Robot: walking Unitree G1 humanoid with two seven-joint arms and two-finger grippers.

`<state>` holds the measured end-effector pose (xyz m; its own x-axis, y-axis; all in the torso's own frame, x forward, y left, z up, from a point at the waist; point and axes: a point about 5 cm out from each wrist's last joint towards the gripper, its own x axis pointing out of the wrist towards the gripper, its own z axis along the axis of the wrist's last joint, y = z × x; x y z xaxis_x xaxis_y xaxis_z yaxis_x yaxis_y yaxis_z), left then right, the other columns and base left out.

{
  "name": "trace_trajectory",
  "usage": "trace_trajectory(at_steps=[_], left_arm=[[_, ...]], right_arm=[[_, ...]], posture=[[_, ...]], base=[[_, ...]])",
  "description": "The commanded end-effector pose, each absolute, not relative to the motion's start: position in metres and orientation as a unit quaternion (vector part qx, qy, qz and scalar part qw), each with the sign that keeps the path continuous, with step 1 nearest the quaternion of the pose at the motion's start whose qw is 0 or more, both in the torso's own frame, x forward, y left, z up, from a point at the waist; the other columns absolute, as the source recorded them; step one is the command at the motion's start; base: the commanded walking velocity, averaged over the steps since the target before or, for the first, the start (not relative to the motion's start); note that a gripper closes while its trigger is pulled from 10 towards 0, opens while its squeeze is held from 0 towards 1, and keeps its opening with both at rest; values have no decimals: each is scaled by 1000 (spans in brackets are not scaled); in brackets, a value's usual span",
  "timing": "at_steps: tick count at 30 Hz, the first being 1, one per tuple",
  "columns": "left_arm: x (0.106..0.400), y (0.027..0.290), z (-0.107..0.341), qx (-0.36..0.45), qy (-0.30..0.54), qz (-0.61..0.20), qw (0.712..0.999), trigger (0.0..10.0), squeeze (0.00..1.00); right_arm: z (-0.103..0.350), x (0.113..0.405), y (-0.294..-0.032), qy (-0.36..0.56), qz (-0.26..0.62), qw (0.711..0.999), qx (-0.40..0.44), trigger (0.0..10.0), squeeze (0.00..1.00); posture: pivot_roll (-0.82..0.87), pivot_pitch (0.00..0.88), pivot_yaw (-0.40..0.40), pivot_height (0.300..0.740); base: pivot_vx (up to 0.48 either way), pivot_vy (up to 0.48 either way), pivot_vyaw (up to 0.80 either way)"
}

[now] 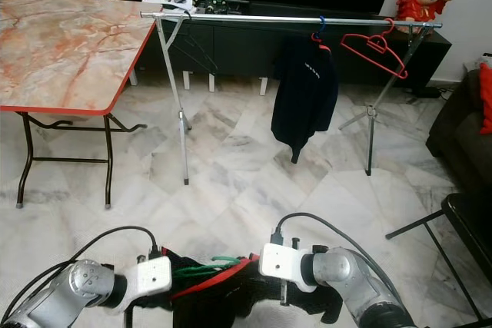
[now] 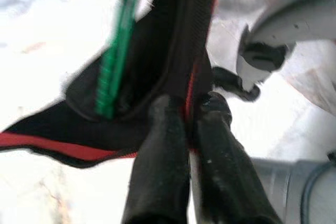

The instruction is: Hang hanger

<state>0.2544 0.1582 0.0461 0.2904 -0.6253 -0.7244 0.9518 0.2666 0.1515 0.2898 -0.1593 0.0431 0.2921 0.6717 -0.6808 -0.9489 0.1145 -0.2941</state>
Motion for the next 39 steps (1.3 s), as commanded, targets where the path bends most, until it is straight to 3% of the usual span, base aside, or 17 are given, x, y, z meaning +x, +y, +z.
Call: trace_trajectory(at_steps=[1, 11, 15, 20, 25, 26, 29, 34, 35, 36, 37, 38, 39], left_arm=[[254, 161, 49, 288, 277, -528, 750, 10000, 1000], [260, 173, 38, 346, 301, -483, 746, 10000, 1000], [253, 170, 35, 330, 314, -499, 737, 10000, 1000], [241, 173, 28, 339, 334, -524, 707, 10000, 1000], [238, 171, 26, 339, 333, -534, 699, 10000, 1000], [238, 170, 25, 340, 333, -536, 697, 10000, 0], [238, 168, 25, 341, 328, -538, 697, 10000, 0], [248, 166, 25, 349, 303, -511, 725, 10000, 0], [249, 167, 25, 350, 301, -504, 730, 8392, 0], [250, 167, 25, 351, 300, -500, 732, 8392, 0], [251, 167, 24, 352, 299, -497, 734, 2000, 0], [252, 167, 24, 353, 297, -496, 736, 0, 0], [252, 167, 24, 351, 296, -494, 738, 0, 0]], right_arm=[[45, 289, -162, 192, 573, 712, -357, 10000, 0], [44, 282, -162, 208, 616, 672, -353, 10000, 0], [44, 281, -162, 208, 619, 671, -352, 10000, 0], [44, 279, -163, 211, 625, 665, -351, 10000, 0], [50, 287, -164, 203, 611, 677, -356, 10000, 0], [51, 288, -164, 201, 610, 679, -356, 10000, 0], [53, 290, -162, 198, 610, 679, -356, 10000, 0], [57, 293, -158, 185, 610, 685, -353, 10000, 0], [57, 293, -157, 183, 610, 686, -352, 10000, 0], [57, 293, -157, 182, 610, 686, -352, 10000, 0], [58, 294, -156, 180, 610, 687, -351, 10000, 0], [58, 294, -156, 179, 609, 688, -351, 10000, 0], [59, 295, -156, 179, 609, 689, -351, 10000, 0]], posture=[[82, 71, -74, 740], [83, 66, -80, 740], [82, 66, -79, 740], [81, 67, -79, 740], [81, 66, -79, 740], [81, 65, -78, 740], [81, 65, -78, 740], [81, 64, -79, 740], [81, 64, -79, 740], [81, 64, -79, 740], [80, 65, -78, 740], [79, 65, -79, 740], [79, 65, -79, 740]], base=[[0, 0, 0], [0, 0, 0], [0, 0, 0], [0, 0, 0], [0, 0, 0], [0, 0, 0], [0, 0, 0], [0, 0, 0], [0, 0, 0], [0, 0, 0], [0, 0, 0], [0, 0, 0], [0, 0, 0]])
